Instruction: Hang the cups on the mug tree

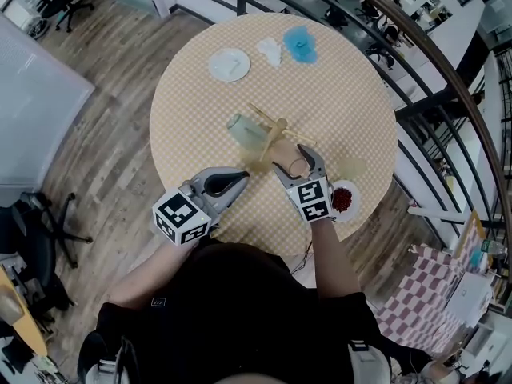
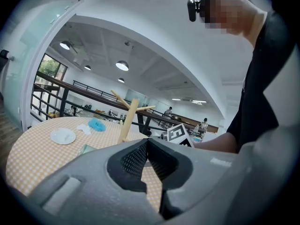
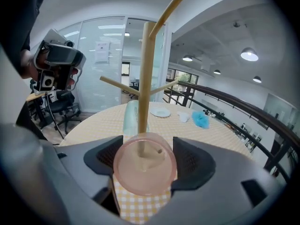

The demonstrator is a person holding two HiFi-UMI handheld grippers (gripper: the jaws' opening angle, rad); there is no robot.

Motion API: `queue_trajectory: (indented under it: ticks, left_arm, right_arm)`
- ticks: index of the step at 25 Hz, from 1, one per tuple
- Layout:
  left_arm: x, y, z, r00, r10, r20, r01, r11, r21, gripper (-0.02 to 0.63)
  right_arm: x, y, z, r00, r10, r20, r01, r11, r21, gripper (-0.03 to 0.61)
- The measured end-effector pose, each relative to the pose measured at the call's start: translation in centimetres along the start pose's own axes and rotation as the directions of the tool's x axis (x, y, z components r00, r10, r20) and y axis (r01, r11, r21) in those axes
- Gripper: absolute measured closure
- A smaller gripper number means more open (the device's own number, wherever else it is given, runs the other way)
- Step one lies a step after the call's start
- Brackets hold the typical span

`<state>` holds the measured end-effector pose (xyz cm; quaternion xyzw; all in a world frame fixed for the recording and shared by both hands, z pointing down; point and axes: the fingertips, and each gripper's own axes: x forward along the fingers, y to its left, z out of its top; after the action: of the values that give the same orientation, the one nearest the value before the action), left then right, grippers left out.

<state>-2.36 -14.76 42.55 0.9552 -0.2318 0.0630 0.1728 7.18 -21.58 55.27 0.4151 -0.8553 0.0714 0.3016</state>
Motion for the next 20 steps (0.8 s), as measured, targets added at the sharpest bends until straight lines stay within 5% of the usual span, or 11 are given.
queue_trajectory:
  ticks: [20]
  left_arm:
    - [-0.3, 0.9, -0.9, 1.000, -0.004, -0.013, 0.003, 1.000, -0.026, 0.607]
  right_arm:
    - [1.7, 0.4, -1.8, 0.983, -0.021, -0.182, -0.006, 0.989, -0.148, 0.238]
